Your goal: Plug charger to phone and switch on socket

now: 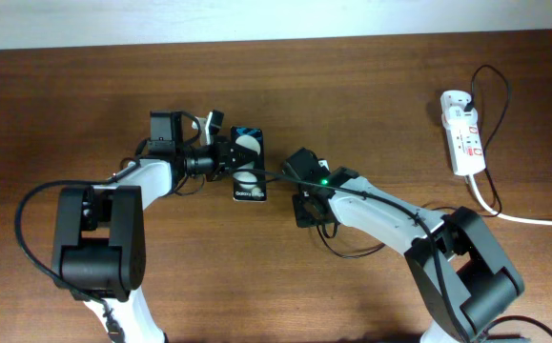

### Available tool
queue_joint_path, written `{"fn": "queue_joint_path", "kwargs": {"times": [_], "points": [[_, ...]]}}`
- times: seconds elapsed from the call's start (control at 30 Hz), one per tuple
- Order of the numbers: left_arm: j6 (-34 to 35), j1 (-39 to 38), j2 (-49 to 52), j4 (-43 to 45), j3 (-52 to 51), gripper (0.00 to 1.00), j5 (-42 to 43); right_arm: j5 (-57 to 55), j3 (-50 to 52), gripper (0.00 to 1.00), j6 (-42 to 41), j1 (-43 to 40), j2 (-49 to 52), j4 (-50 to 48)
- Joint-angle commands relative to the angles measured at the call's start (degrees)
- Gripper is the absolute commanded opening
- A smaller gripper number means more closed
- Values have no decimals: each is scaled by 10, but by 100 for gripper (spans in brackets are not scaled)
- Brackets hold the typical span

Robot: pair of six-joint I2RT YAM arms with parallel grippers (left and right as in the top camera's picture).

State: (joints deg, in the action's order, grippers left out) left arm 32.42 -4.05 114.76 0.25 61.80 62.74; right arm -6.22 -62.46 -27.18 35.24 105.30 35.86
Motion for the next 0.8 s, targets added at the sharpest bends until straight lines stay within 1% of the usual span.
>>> {"fn": "queue_joint_path", "kwargs": {"times": [0.0,0.1,0.13,0.17,0.2,0.27,0.3,0.33,0.4,0.43,0.5,0.53,0.57,0.6,0.63,0.67,0.7,0.73,0.77], "points": [[1,2,-9,6,0,0,14,-3,1,4,-3,0,8,-5],[1,5,-9,19,0,0,16,30,-2,4,-3,-9,-14,-1],[-8,8,-9,32,0,0,30,67,-2,4,6,-25,-48,8],[-12,13,-9,41,0,0,43,113,-2,4,31,-38,-75,13],[-12,25,-9,42,0,0,50,200,-1,4,64,-62,-117,14],[-12,35,-9,42,0,0,53,322,1,4,109,-87,-155,16],[-12,36,-9,42,0,0,55,372,10,4,137,-86,-156,16],[-12,36,-9,42,0,0,55,390,28,4,137,-86,-156,-3],[-12,36,-9,40,0,0,55,463,104,4,122,-86,-156,-127],[-12,36,-9,40,0,0,57,486,144,4,92,-86,-156,-200],[0,36,-9,40,0,0,66,495,243,4,-9,-61,-156,-410],[25,36,-9,40,0,0,66,492,275,4,-40,-33,-156,-493],[43,35,-9,40,0,0,66,472,287,4,-63,-13,-156,-527],[53,34,-9,40,0,0,65,428,294,4,-92,9,-156,-541],[53,34,-9,40,0,0,65,395,294,4,-111,27,-156,-547],[53,33,-9,41,0,0,64,379,294,4,-115,47,-156,-576],[53,30,-9,41,0,0,62,354,294,4,-140,57,-156,-590],[53,21,-9,43,0,2,49,307,294,4,-156,69,-156,-602],[53,11,-9,45,0,3,37,290,294,4,-158,71,-156,-608]]}}
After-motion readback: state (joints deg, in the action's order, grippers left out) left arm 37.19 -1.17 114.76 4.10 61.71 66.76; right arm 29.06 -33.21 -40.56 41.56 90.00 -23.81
